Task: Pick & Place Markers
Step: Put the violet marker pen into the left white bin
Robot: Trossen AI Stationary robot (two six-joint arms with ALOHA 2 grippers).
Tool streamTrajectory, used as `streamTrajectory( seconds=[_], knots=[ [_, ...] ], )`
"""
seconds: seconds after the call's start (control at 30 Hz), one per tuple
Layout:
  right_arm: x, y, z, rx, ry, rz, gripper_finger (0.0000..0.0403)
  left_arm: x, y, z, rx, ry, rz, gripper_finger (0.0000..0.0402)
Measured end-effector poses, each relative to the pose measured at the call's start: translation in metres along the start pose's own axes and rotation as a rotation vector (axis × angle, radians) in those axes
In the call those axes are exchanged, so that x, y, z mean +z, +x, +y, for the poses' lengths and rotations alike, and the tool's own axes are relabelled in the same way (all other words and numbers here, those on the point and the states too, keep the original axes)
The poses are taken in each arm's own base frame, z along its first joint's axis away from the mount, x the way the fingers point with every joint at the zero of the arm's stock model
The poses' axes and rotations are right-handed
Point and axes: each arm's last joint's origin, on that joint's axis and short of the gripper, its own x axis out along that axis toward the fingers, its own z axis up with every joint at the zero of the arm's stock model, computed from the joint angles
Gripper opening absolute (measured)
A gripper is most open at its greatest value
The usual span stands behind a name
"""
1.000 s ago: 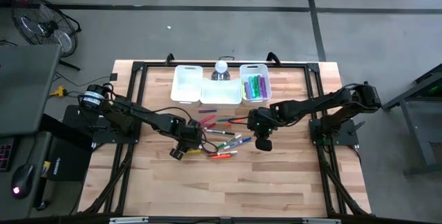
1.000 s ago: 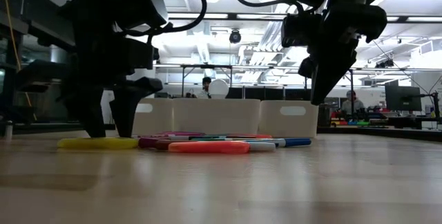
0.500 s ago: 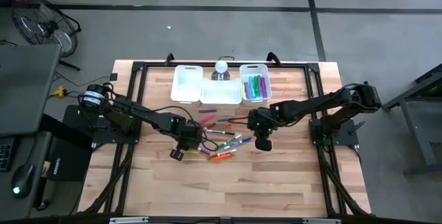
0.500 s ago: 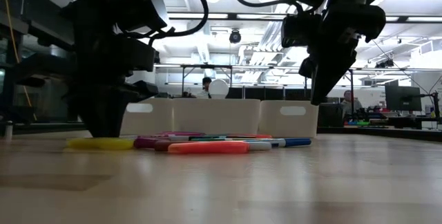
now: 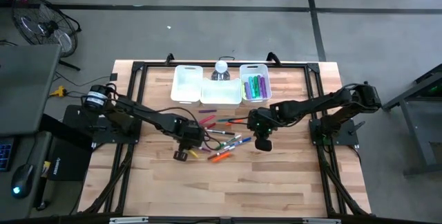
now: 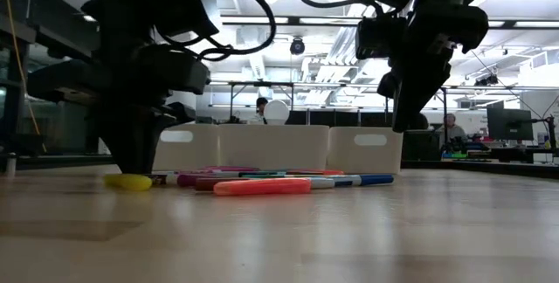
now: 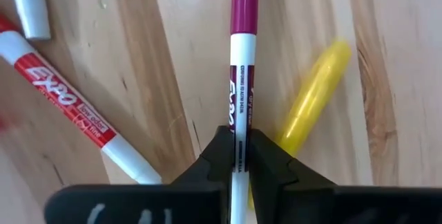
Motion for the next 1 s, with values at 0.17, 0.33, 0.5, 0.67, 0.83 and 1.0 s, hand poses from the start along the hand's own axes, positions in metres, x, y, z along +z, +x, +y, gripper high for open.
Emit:
streamTrajectory(
  seconds=[0.17,0.33,0.5,0.67,0.83,1.0],
  knots=[
    [0.0,0.0,0.0,0.0,-0.003,0.0,0.0,0.022,-0.016,0.001,0.031,-0.058,-0.061,0.0014],
    [0.0,0.0,0.0,-0.008,-0.004,-0.002,0.0,0.038,-0.032,0.001,0.05,-0.147,-0.103,0.0014],
    [0.0,0.0,0.0,-0.009,-0.002,-0.002,0.0,0.044,-0.046,0.007,0.179,-0.269,-0.086,0.0023],
    [0.0,0.0,0.0,-0.011,0.009,0.001,0.0,0.035,-0.063,0.029,0.247,-0.4,-0.052,0.0025],
    [-0.003,0.0,-0.001,-0.02,0.018,0.03,0.0,0.019,-0.09,0.063,0.329,-0.546,-0.075,0.0026],
    [-0.004,-0.003,-0.001,-0.03,0.02,0.03,0.0,-0.002,-0.127,0.101,0.449,-0.713,-0.173,0.0027]
  ],
)
